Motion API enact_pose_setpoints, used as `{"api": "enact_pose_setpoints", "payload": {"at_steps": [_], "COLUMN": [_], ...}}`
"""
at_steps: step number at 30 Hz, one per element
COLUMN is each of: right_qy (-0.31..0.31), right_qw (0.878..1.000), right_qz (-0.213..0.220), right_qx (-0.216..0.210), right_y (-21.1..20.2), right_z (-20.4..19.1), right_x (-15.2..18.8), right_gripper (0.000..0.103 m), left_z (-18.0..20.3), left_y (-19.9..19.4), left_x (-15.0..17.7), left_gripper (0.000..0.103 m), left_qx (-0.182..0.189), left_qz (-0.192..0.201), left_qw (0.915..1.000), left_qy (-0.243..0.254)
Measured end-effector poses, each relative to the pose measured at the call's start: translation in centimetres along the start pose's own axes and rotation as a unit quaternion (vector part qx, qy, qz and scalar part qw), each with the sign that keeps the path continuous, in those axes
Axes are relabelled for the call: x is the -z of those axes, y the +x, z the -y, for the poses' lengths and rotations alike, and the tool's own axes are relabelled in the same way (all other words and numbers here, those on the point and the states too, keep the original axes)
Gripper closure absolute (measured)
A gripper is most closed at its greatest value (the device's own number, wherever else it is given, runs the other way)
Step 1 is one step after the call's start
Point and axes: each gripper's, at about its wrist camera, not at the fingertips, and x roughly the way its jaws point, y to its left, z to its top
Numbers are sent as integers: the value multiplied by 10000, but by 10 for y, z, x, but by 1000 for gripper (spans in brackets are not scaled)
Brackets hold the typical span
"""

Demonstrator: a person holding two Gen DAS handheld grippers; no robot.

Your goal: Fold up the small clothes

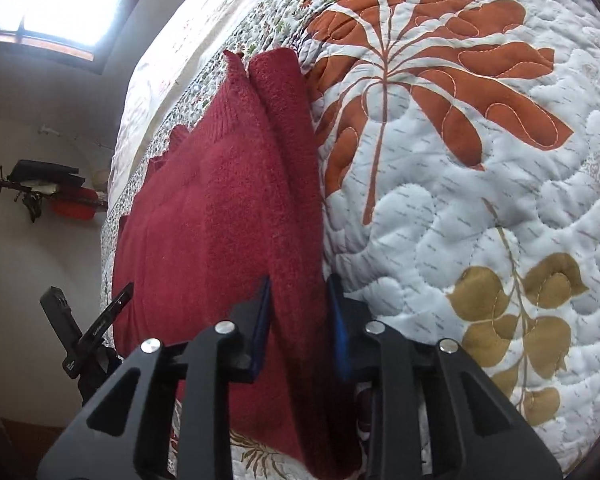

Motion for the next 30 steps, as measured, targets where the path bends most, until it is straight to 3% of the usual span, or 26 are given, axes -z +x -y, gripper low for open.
{"api": "enact_pose_setpoints", "payload": {"at_steps": [15, 18, 23, 30], "right_qy": [75, 221, -433, -1181], "right_qw": [9995, 9991, 9977, 9913], "right_qz": [52, -13, 124, 87], "right_qx": [298, 375, 516, 571], "right_y": [8, 6, -18, -14], "right_z": [0, -6, -71, -161], "right_x": [2, -3, -5, -4], "right_gripper": [81, 83, 87, 88], "left_z": [1, 2, -11, -36], "left_y": [7, 5, -27, -49], "left_x": [2, -6, -12, -3], "left_gripper": [56, 56, 56, 56], "left_qx": [-23, -38, 354, 391], "left_qz": [20, -185, -52, -14], "left_qw": [10000, 9998, 9985, 9978], "left_qy": [-38, -46, -408, -536]}}
